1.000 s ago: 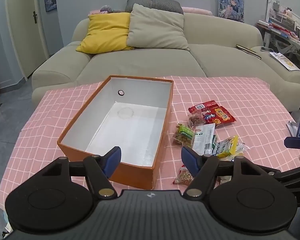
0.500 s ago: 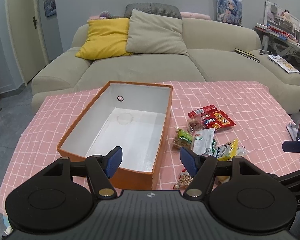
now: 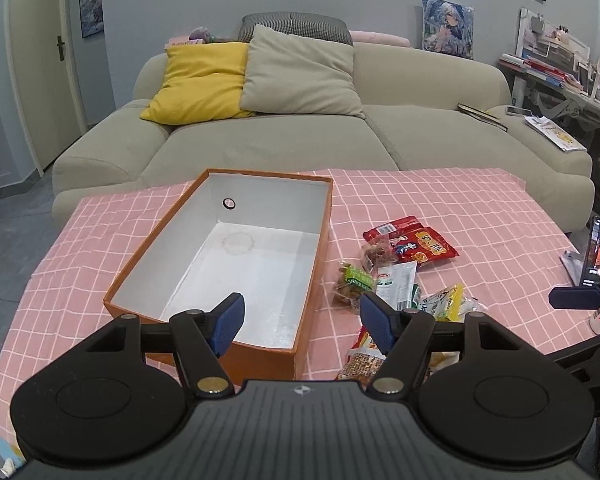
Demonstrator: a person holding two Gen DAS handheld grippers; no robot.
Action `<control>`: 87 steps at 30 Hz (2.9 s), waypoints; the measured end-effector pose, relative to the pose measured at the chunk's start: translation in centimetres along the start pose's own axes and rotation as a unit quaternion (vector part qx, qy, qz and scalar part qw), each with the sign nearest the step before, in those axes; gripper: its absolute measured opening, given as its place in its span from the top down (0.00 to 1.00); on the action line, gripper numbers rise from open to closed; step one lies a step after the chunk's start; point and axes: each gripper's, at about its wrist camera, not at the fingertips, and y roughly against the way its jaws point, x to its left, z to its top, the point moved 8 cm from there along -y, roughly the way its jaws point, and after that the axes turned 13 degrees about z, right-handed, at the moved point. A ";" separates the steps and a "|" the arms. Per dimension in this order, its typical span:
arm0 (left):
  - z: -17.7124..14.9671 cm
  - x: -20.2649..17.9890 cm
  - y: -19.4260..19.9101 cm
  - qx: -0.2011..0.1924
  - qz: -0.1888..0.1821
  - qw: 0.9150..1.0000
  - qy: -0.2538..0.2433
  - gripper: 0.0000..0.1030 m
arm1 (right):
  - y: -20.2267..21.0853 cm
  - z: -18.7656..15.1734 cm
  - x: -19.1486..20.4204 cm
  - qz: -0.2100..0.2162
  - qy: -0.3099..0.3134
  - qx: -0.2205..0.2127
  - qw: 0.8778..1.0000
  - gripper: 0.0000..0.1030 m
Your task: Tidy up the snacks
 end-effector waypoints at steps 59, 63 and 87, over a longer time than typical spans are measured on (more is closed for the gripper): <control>-0.7 0.1 -1.4 0.050 0.018 0.998 -0.019 0.23 | -0.7 0.5 -0.9 0.013 -0.015 0.004 1.000 0.04; -0.8 -0.3 -1.6 0.057 0.017 0.998 -0.021 0.23 | -1.0 0.9 -2.1 0.021 -0.023 0.001 1.000 0.04; -4.7 -10.6 -6.9 0.161 -0.070 0.977 -0.125 0.27 | -7.8 -4.8 -5.8 0.054 0.002 0.111 0.992 0.33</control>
